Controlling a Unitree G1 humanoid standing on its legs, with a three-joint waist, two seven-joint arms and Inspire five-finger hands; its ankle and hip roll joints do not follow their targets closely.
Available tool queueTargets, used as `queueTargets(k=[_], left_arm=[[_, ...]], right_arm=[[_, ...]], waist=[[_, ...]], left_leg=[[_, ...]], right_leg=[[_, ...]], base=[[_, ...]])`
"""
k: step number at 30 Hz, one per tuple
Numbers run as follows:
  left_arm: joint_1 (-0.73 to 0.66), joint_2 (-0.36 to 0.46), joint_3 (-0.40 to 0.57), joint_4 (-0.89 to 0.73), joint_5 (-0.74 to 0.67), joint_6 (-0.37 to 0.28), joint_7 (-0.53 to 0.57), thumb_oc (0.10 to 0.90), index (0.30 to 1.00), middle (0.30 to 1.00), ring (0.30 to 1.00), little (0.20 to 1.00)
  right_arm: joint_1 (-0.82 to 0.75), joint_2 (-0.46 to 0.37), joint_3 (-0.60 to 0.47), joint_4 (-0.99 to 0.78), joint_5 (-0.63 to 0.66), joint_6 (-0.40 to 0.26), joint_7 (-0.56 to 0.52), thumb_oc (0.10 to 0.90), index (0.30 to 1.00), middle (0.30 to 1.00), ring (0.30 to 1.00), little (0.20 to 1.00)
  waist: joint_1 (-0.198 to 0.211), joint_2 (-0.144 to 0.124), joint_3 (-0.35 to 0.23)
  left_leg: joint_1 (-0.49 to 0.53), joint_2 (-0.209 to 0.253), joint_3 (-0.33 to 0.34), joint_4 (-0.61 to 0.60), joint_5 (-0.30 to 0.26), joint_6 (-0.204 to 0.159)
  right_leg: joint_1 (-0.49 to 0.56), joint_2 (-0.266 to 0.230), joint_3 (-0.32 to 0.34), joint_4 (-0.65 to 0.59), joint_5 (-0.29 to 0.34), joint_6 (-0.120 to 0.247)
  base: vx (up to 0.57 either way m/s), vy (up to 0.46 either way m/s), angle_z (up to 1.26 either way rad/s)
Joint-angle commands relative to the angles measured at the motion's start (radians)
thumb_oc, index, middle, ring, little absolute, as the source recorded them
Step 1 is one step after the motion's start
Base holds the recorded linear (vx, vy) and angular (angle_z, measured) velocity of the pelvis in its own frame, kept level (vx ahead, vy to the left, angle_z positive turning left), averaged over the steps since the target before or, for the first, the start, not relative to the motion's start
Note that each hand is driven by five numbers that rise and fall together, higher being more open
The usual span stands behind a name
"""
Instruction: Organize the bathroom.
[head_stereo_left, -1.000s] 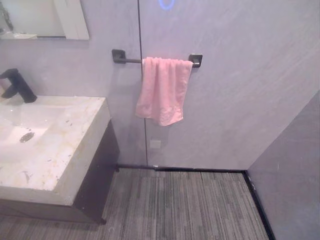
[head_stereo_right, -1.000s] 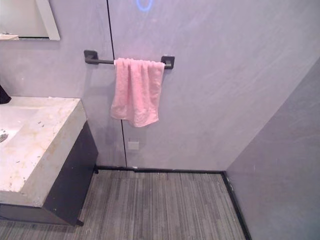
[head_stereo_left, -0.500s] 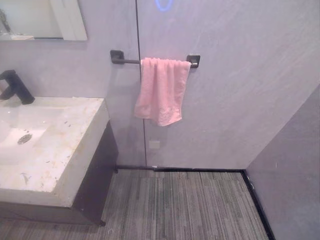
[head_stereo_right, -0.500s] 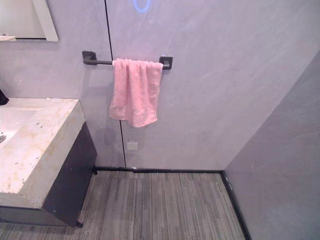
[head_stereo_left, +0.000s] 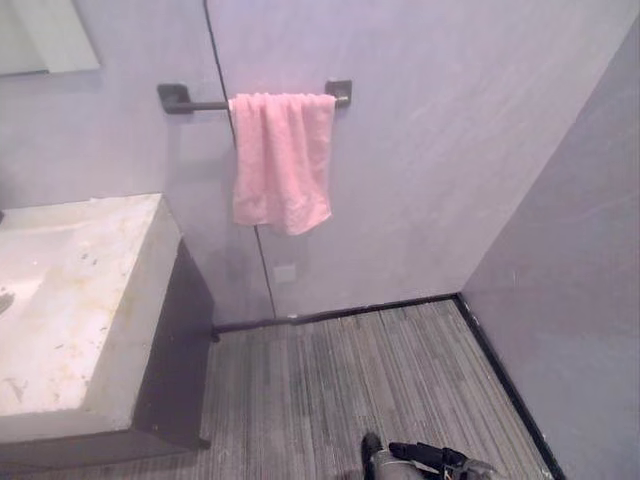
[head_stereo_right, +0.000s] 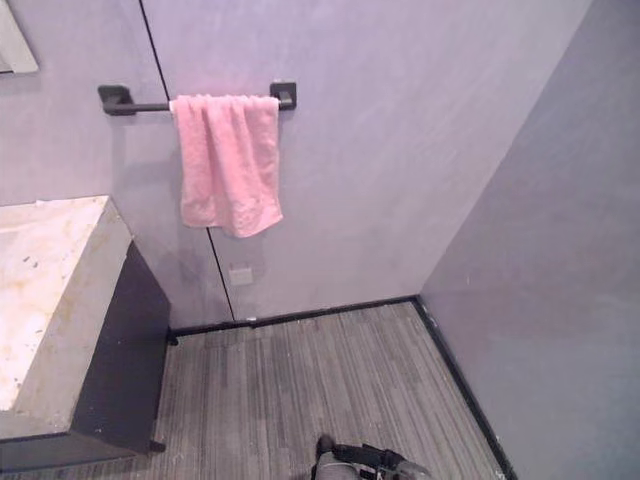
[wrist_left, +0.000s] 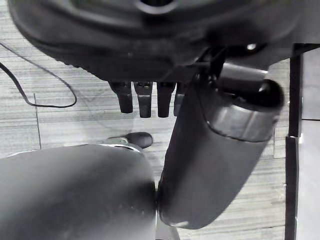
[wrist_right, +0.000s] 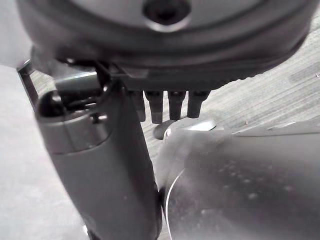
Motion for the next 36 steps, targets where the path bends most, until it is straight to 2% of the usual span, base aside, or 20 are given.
queueTargets(k=[1,3,4,6,7,8,9,10,12,13,14,15,17,18,19,20,22,25,28,36], left_arm=[[0.070,-0.006,0.018,-0.015,-0.034,-0.018,0.042,0.800,0.900,0.900,0.900,0.900],[0.080,-0.010,0.027,-0.013,-0.018,-0.030,0.048,0.800,0.900,0.900,0.900,0.900],[0.084,-0.013,0.026,-0.009,-0.020,-0.034,0.059,0.800,0.900,0.900,0.900,0.900],[0.102,-0.014,0.038,-0.004,-0.039,-0.045,0.032,0.800,0.900,0.900,0.900,0.900],[0.113,-0.022,0.053,-0.024,-0.033,-0.040,0.002,0.800,0.900,0.900,0.900,0.900],[0.113,-0.022,0.053,-0.026,-0.025,-0.039,0.003,0.800,0.900,0.900,0.900,0.900],[0.111,-0.025,0.046,-0.028,0.016,-0.029,0.000,0.800,0.900,0.900,0.900,0.900],[0.110,-0.035,0.036,-0.021,0.000,-0.033,-0.007,0.800,0.900,0.900,0.900,0.900],[0.109,-0.035,0.040,-0.022,-0.007,-0.035,-0.012,0.800,0.900,0.900,0.900,0.900],[0.101,-0.034,0.045,-0.023,-0.018,-0.036,-0.012,0.800,0.900,0.900,0.900,0.900],[0.100,-0.034,0.046,-0.022,-0.020,-0.037,-0.012,0.800,0.900,0.900,0.900,0.900],[0.096,-0.028,0.055,-0.017,-0.017,-0.055,-0.018,0.800,0.900,0.900,0.900,0.900],[0.092,-0.023,0.065,-0.017,0.004,-0.073,-0.012,0.800,0.900,0.900,0.900,0.900],[0.090,-0.021,0.066,-0.016,0.010,-0.076,-0.011,0.800,0.900,0.900,0.900,0.900],[0.077,-0.007,0.070,-0.027,0.050,-0.101,0.008,0.800,0.900,0.900,0.900,0.900],[0.054,0.010,0.062,-0.045,0.065,-0.126,0.033,0.800,0.900,0.900,0.900,0.900],[0.035,0.041,0.054,-0.087,0.056,-0.128,0.044,0.800,0.900,0.900,0.900,0.900],[0.023,0.086,0.058,-0.171,0.048,-0.119,0.052,0.800,0.900,0.900,0.900,0.900],[0.012,0.146,0.063,-0.242,0.063,-0.108,0.062,0.800,0.900,0.900,0.900,0.900],[-0.026,0.241,0.077,-0.292,0.095,-0.084,0.056,0.800,0.900,0.900,0.900,0.900]], right_arm=[[0.165,-0.021,0.093,0.164,-0.104,0.078,0.005,0.800,0.900,0.900,0.900,0.900],[0.168,-0.012,0.096,0.174,-0.101,0.078,0.022,0.800,0.900,0.900,0.900,0.900],[0.159,-0.009,0.099,0.184,-0.092,0.080,0.028,0.800,0.900,0.900,0.900,0.900],[0.155,-0.004,0.100,0.196,-0.122,0.079,0.037,0.800,0.900,0.900,0.900,0.900],[0.151,-0.005,0.102,0.185,-0.128,0.054,0.041,0.800,0.900,0.900,0.900,0.900],[0.150,-0.005,0.103,0.184,-0.126,0.050,0.040,0.800,0.900,0.900,0.900,0.900],[0.144,-0.004,0.107,0.176,-0.107,0.048,0.027,0.800,0.900,0.900,0.900,0.900],[0.135,-0.005,0.106,0.157,-0.097,0.060,0.005,0.800,0.900,0.900,0.900,0.900],[0.133,-0.008,0.105,0.150,-0.128,0.061,0.003,0.800,0.900,0.900,0.900,0.900],[0.138,-0.016,0.104,0.149,-0.134,0.054,-0.009,0.800,0.900,0.900,0.900,0.900],[0.138,-0.017,0.104,0.149,-0.133,0.052,-0.011,0.800,0.900,0.900,0.900,0.900],[0.141,-0.025,0.103,0.145,-0.124,0.052,-0.020,0.800,0.900,0.900,0.900,0.900],[0.145,-0.035,0.100,0.141,-0.108,0.048,-0.026,0.800,0.900,0.900,0.900,0.900],[0.145,-0.038,0.100,0.141,-0.104,0.048,-0.027,0.800,0.900,0.900,0.900,0.900],[0.149,-0.048,0.086,0.136,-0.079,0.050,-0.038,0.800,0.900,0.900,0.900,0.900],[0.148,-0.052,0.082,0.131,-0.040,0.056,-0.056,0.800,0.900,0.900,0.900,0.900],[0.146,-0.064,0.079,0.132,-0.016,0.055,-0.047,0.800,0.900,0.900,0.900,0.900],[0.139,-0.081,0.084,0.120,0.009,0.047,-0.036,0.800,0.900,0.900,0.900,0.900],[0.140,-0.098,0.086,0.078,0.044,0.050,-0.039,0.800,0.900,0.900,0.900,0.900],[0.193,-0.091,0.058,0.071,0.052,0.032,-0.066,0.800,0.900,0.900,0.900,0.900]], waist=[[-0.027,-0.004,0.081],[-0.029,-0.005,0.095],[-0.030,-0.003,0.097],[-0.030,0.007,0.096],[-0.032,0.021,0.090],[-0.033,0.022,0.090],[-0.037,0.028,0.086],[-0.043,0.035,0.073],[-0.044,0.039,0.064],[-0.048,0.049,0.041],[-0.049,0.051,0.037],[-0.047,0.057,0.013],[-0.048,0.058,-0.004],[-0.049,0.058,-0.006],[-0.055,0.053,-0.016],[-0.052,0.041,-0.015],[-0.039,0.048,-0.006],[-0.009,0.062,0.010],[-0.003,0.064,0.013],[-0.033,0.080,-0.007]], left_leg=[[-0.062,-0.018,0.010,0.288,-0.210,-0.010],[-0.056,0.000,0.012,0.305,-0.234,-0.011],[-0.049,0.007,0.001,0.294,-0.234,-0.006],[-0.023,0.028,-0.013,0.284,-0.222,-0.019],[0.034,0.074,-0.018,0.250,-0.209,-0.036],[0.037,0.080,-0.017,0.247,-0.206,-0.038],[0.035,0.098,-0.015,0.240,-0.180,-0.045],[0.038,0.124,-0.021,0.229,-0.117,-0.065],[0.048,0.140,-0.019,0.215,-0.075,-0.077],[0.063,0.167,-0.022,0.190,0.020,-0.101],[0.065,0.170,-0.024,0.189,0.035,-0.105],[0.060,0.192,-0.038,0.216,0.126,-0.127],[0.041,0.217,-0.025,0.267,0.187,-0.136],[0.034,0.224,-0.018,0.277,0.194,-0.136],[-0.012,0.267,0.036,0.297,0.207,-0.129],[-0.067,0.246,0.045,0.263,0.155,-0.103],[-0.085,0.190,0.039,0.125,0.125,-0.099],[-0.122,0.149,-0.017,-0.039,0.162,-0.121],[-0.103,0.150,-0.033,-0.091,0.167,-0.129],[-0.049,0.182,0.024,-0.170,0.192,-0.161]], right_leg=[[-0.004,-0.037,-0.014,-0.228,0.177,0.042],[-0.027,-0.048,-0.013,-0.189,0.172,0.042],[-0.018,-0.041,0.000,-0.186,0.144,0.045],[-0.023,-0.038,0.019,-0.106,0.136,0.045],[-0.051,-0.047,0.021,-0.018,0.139,0.049],[-0.054,-0.047,0.022,-0.008,0.139,0.048],[-0.055,-0.044,0.033,0.011,0.138,0.042],[-0.037,-0.036,0.034,0.009,0.130,0.034],[-0.020,-0.028,0.024,0.010,0.112,0.025],[0.017,-0.012,0.008,-0.005,0.087,0.002],[0.023,-0.009,0.004,-0.008,0.084,-0.001],[0.056,0.011,-0.012,-0.031,0.066,-0.027],[0.093,0.026,-0.028,-0.050,0.047,-0.052],[0.101,0.028,-0.033,-0.051,0.040,-0.057],[0.152,0.037,-0.060,-0.058,0.008,-0.078],[0.198,0.032,-0.068,-0.067,-0.009,-0.067],[0.233,0.040,-0.076,-0.070,-0.029,-0.052],[0.279,0.067,-0.064,-0.081,-0.046,-0.041],[0.282,0.068,-0.073,-0.084,-0.057,-0.036],[0.300,0.076,-0.101,-0.126,-0.050,-0.027]], base=[[0.36,-0.382,0.12],[0.33,-0.347,0.25],[0.46,-0.405,0.36],[0.47,-0.345,0.48],[0.35,-0.233,0.56],[0.39,-0.269,0.50],[0.43,-0.309,0.28],[0.44,-0.324,0.22],[0.41,-0.297,0.17],[0.41,-0.297,0.11],[0.48,-0.369,0.18],[0.27,-0.228,0.17],[0.24,-0.212,0.28],[0.27,-0.267,0.39],[0.31,-0.287,0.55],[0.33,-0.271,0.73],[0.24,-0.073,0.81],[0.17,-0.043,0.34],[0.10,-0.065,-0.33],[0.04,-0.023,-0.14]])
